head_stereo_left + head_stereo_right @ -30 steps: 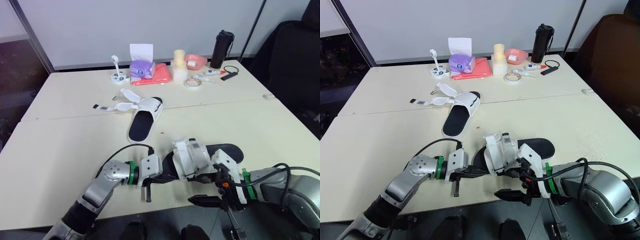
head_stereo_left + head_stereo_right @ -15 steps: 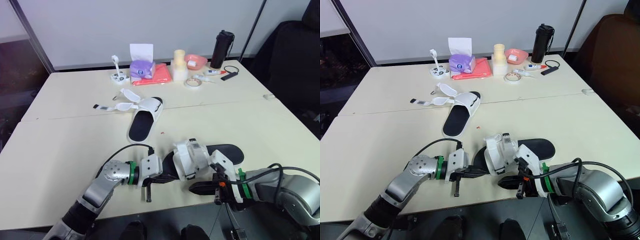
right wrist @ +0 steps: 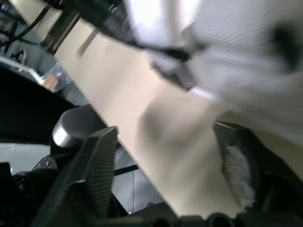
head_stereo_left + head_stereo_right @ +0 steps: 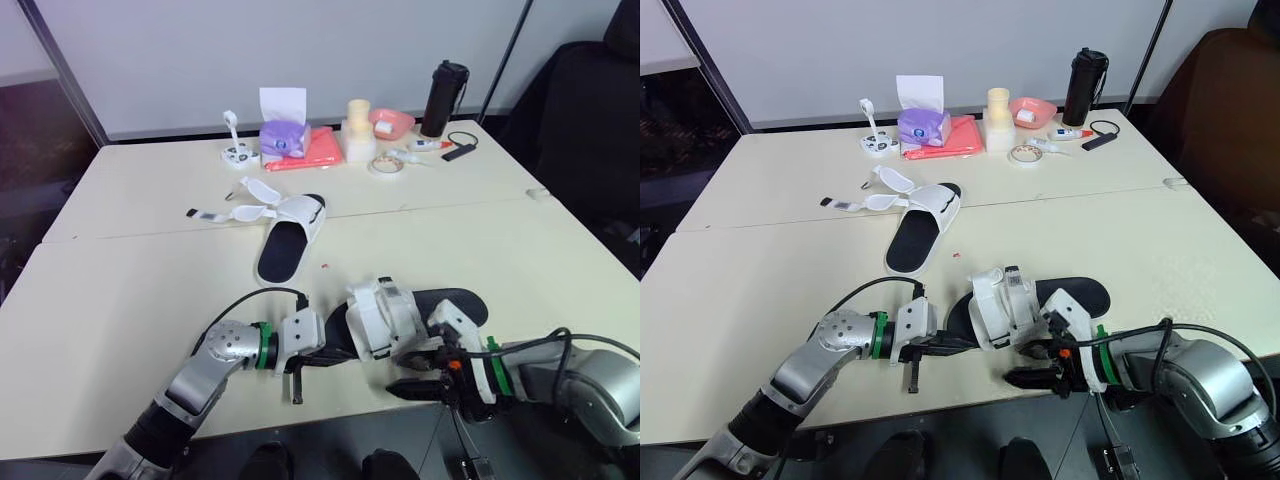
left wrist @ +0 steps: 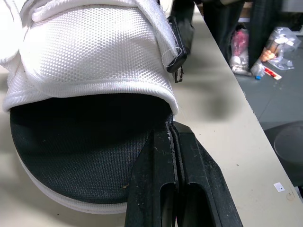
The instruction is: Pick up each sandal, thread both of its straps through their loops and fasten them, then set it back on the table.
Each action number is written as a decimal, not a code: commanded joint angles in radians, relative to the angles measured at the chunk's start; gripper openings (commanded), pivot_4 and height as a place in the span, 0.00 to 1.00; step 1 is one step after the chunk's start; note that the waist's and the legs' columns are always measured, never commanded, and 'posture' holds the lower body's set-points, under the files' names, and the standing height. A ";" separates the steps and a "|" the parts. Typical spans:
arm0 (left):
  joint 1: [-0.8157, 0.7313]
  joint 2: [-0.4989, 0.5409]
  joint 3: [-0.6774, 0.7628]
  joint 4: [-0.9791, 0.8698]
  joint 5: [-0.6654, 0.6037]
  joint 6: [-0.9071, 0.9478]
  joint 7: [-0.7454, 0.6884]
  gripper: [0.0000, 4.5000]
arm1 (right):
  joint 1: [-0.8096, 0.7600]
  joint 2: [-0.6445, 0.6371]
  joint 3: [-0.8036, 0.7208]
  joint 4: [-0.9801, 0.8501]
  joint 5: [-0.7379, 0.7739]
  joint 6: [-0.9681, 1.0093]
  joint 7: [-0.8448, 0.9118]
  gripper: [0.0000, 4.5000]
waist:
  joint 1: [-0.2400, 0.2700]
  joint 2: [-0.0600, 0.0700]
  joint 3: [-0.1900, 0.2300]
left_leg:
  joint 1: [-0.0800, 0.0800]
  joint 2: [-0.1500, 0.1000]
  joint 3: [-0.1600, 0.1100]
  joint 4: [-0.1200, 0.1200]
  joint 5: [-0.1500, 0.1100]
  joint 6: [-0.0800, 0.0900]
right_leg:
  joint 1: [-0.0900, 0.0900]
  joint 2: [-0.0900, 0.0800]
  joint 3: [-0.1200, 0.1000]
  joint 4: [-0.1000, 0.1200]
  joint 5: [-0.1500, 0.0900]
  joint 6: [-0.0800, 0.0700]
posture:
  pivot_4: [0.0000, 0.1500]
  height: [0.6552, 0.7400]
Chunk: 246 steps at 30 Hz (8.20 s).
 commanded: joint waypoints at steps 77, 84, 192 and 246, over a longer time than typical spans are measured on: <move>0.019 0.005 -0.027 0.025 0.029 0.026 0.004 0.00 | -0.091 -0.126 -0.126 -0.157 0.221 0.009 0.057 0.00 | 0.000 0.000 0.000 | 0.000 0.000 0.000 0.000 0.000 0.000 | 0.000 0.000 0.000 0.000 0.000 0.000 | 1.00 1.00; 0.011 0.001 -0.028 0.032 0.035 0.021 0.006 0.00 | -0.299 -0.074 0.056 0.032 0.057 -0.038 0.086 0.00 | 0.000 0.000 0.000 | 0.000 0.000 0.000 0.000 0.000 0.000 | 0.000 0.000 0.000 0.000 0.000 0.000 | 1.00 1.00; 0.023 0.020 -0.027 0.013 0.026 0.039 -0.008 0.00 | 0.197 0.036 0.130 0.143 -1.467 -1.910 -0.322 0.38 | -0.003 0.001 -0.001 | 0.014 0.000 0.001 -0.001 0.000 0.000 | 0.012 0.000 0.001 0.001 -0.002 -0.003 | 1.00 1.00; -0.004 0.028 0.048 0.013 -0.017 0.059 -0.013 0.00 | -0.193 0.111 0.117 0.201 -0.494 -0.709 0.194 0.02 | -0.004 0.001 0.000 | 0.011 0.000 0.001 -0.003 0.000 0.000 | 0.008 0.000 0.002 0.001 0.000 0.000 | 1.00 1.00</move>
